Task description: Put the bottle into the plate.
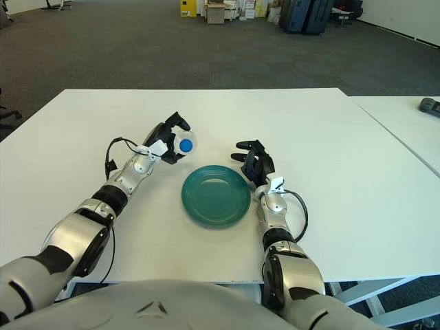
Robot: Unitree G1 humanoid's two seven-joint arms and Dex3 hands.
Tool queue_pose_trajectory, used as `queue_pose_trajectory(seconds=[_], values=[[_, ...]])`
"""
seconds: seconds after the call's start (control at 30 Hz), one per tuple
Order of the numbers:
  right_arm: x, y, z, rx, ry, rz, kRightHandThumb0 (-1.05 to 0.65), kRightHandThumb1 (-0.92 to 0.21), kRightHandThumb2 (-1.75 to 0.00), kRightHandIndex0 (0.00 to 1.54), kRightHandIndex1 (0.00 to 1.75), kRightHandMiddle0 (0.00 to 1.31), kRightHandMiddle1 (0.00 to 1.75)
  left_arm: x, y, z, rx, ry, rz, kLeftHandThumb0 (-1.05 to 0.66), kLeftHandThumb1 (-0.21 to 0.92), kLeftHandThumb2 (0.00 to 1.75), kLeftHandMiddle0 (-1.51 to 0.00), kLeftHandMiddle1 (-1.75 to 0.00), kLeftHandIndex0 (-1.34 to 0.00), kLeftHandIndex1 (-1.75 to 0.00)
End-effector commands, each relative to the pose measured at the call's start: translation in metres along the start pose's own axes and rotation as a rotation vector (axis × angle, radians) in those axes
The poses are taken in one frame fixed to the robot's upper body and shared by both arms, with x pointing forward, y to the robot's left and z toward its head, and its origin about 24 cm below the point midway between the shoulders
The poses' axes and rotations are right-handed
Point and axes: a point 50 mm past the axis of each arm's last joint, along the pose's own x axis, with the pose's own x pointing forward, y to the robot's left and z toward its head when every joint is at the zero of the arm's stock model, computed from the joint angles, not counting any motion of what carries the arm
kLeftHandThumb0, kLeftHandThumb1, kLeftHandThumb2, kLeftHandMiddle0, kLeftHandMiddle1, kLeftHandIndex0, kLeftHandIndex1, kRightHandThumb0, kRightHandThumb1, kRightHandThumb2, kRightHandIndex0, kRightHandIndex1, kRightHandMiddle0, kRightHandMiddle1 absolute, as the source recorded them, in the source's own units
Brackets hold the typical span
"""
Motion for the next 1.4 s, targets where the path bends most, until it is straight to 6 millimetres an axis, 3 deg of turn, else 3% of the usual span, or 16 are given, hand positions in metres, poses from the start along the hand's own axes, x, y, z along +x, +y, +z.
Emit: queue_pose_trajectory(seconds=[0.0, 0.6, 1.03, 1.37], values=[[-0.05, 0.002, -0.053, 0.074, 0.245, -0.056, -0.87, -0.92, -1.07, 0.54, 0.82, 0.3, 1.19, -0.001, 0.005, 0.01, 0.036, -0.08, -0.015, -0.07, 0.35, 1.23, -1.23, -1.75, -0.98, -1.75], [-0.045, 0.002, -0.051, 0.105, 0.24, -0.073, -0.88, -0.92, -1.06, 0.51, 0.81, 0.3, 1.2, -0.034, -0.011, 0.018, 0.142, -0.254, -0.133, -0.07, 0.36, 1.22, -1.23, -1.75, -0.98, -1.75], [-0.043, 0.002, -0.05, 0.12, 0.247, -0.077, -0.9, -0.92, -1.09, 0.53, 0.79, 0.24, 1.16, -0.041, -0.015, 0.029, 0.227, -0.376, -0.199, -0.06, 0.35, 1.24, -1.25, -1.75, -1.01, -1.75], [-0.043, 0.003, -0.05, 0.115, 0.246, -0.073, -0.91, -0.92, -1.11, 0.51, 0.77, 0.18, 1.12, -0.04, -0.019, 0.038, 0.408, -0.53, -0.229, -0.06, 0.32, 1.26, -1.25, -1.75, -1.0, -1.75]])
